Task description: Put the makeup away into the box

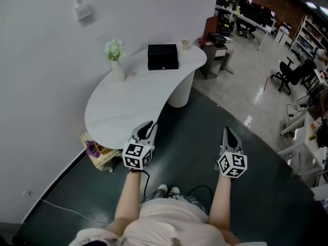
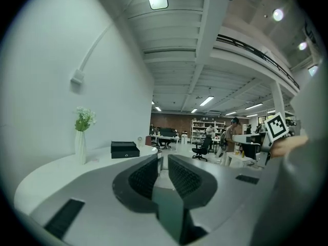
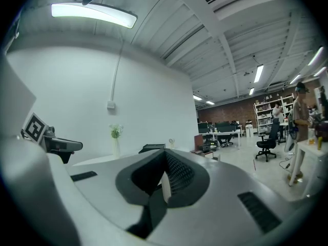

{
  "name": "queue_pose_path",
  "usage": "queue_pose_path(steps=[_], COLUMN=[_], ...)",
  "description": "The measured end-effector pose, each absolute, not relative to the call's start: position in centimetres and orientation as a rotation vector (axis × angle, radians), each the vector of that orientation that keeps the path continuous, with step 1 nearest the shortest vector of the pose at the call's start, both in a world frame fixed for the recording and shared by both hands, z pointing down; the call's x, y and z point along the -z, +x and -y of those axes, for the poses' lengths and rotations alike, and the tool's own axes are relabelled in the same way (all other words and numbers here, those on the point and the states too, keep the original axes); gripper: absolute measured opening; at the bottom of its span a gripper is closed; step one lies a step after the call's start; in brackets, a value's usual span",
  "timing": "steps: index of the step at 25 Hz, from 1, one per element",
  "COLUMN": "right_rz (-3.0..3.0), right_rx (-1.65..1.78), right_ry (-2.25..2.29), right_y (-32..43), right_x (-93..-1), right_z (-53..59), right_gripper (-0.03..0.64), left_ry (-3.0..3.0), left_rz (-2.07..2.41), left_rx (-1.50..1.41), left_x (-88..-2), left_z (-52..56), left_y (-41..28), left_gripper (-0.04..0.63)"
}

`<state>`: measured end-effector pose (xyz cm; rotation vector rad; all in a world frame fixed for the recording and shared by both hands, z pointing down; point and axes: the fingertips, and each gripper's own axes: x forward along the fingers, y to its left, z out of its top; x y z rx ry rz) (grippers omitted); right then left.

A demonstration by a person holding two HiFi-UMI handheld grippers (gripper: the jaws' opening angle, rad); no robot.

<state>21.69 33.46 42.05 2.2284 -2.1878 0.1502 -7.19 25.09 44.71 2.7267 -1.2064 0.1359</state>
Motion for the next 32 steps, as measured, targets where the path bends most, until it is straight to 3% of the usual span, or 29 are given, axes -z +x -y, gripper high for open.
queue_pose_path(steps=[7, 10, 32], right_rz=[2.195, 2.201, 2.155], right_rx=[-0.174, -0.18, -0.224], right_ry=[2.229, 2.219, 2.279], right_y=[21.0, 20.6, 19.6], right_x=[-42.6, -42.8, -44.7], right_z=[-33.5, -33.4, -32.0], right_gripper=[0.017, 0.017, 0.017], left_ry=[2.728, 2.701, 2.744], left_rz=[1.152, 1.19, 1.167], left_rx=[-0.058, 0.003, -0.056], left_x=[-44.7, -44.6, -45.9], left_z=[-25.5, -25.3, -22.5], left_y=[-7.8, -8.7, -9.2], left_gripper=[0.311, 0.372, 0.391])
